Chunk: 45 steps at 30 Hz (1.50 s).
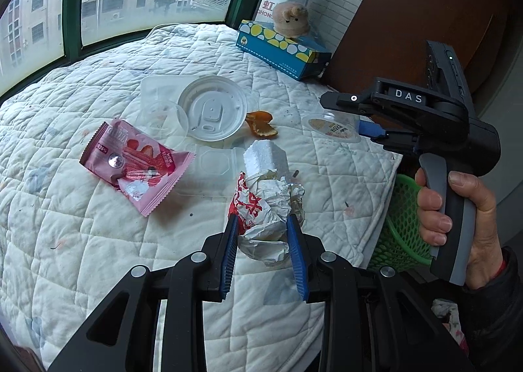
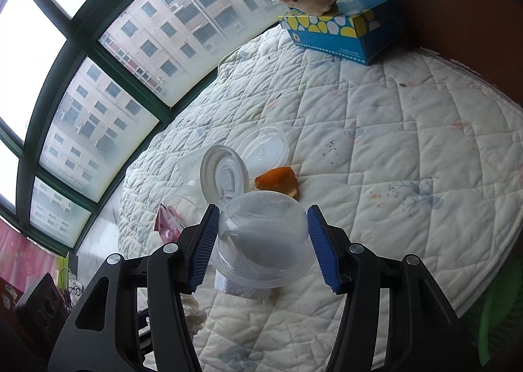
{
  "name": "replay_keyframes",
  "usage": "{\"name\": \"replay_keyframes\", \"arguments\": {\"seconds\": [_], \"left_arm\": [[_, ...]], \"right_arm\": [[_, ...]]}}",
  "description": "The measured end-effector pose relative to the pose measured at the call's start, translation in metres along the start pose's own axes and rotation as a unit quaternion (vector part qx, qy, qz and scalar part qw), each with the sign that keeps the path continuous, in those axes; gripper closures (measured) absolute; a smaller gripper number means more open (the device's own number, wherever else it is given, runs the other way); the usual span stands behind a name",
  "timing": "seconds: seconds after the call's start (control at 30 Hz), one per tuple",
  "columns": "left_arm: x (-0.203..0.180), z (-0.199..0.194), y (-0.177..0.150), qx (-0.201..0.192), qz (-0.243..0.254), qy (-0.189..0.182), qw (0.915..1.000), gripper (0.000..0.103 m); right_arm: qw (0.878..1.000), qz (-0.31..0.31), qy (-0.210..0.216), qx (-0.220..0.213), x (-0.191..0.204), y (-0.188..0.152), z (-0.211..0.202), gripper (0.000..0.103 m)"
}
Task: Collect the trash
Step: 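Carry both items to the green wastebasket and release them inside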
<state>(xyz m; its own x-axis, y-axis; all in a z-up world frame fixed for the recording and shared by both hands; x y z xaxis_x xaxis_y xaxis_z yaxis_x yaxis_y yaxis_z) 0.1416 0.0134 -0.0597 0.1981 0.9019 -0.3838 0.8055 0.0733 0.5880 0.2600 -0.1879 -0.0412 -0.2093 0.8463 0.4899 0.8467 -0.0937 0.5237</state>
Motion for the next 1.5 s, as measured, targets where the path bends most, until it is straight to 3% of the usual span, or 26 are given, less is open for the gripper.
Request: {"name": "replay_keyframes", "arguments": {"seconds": [0.53,1.33,1.5], "left_arm": [[-0.074,0.026,0.006,0.021,0.054,-0.034,0.9978,0.074],[-0.212,0.093,0.014,0.073,0.15,-0.105,0.9804,0.074],[-0.236,0.11,0.013,0.086,0.164,-0.113,0.9763,0.074]], "right_arm": [[0.994,-0.019,-0.098,-0.053,-0.063,-0.038,-0.072,0.047],[0.967,0.077,-0.23,-0.077,-0.221,-0.096,-0.169,0.046],[0.961,0.092,-0.246,-0.083,-0.24,-0.104,-0.183,0.04]]}}
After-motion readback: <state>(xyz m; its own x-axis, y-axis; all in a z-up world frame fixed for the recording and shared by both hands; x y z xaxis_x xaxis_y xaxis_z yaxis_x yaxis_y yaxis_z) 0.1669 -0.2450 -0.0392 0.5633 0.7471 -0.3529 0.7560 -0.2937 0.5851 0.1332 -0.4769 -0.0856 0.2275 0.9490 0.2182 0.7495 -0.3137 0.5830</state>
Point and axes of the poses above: each gripper's, at about its wrist camera, not at the fingertips, and z roughly the way its jaws point, x to its left, y to its top, the point moved 4 cm from there along z, roughly the way its jaws point, and after that the axes turned 6 degrees about -y, right-handed, at the moved point
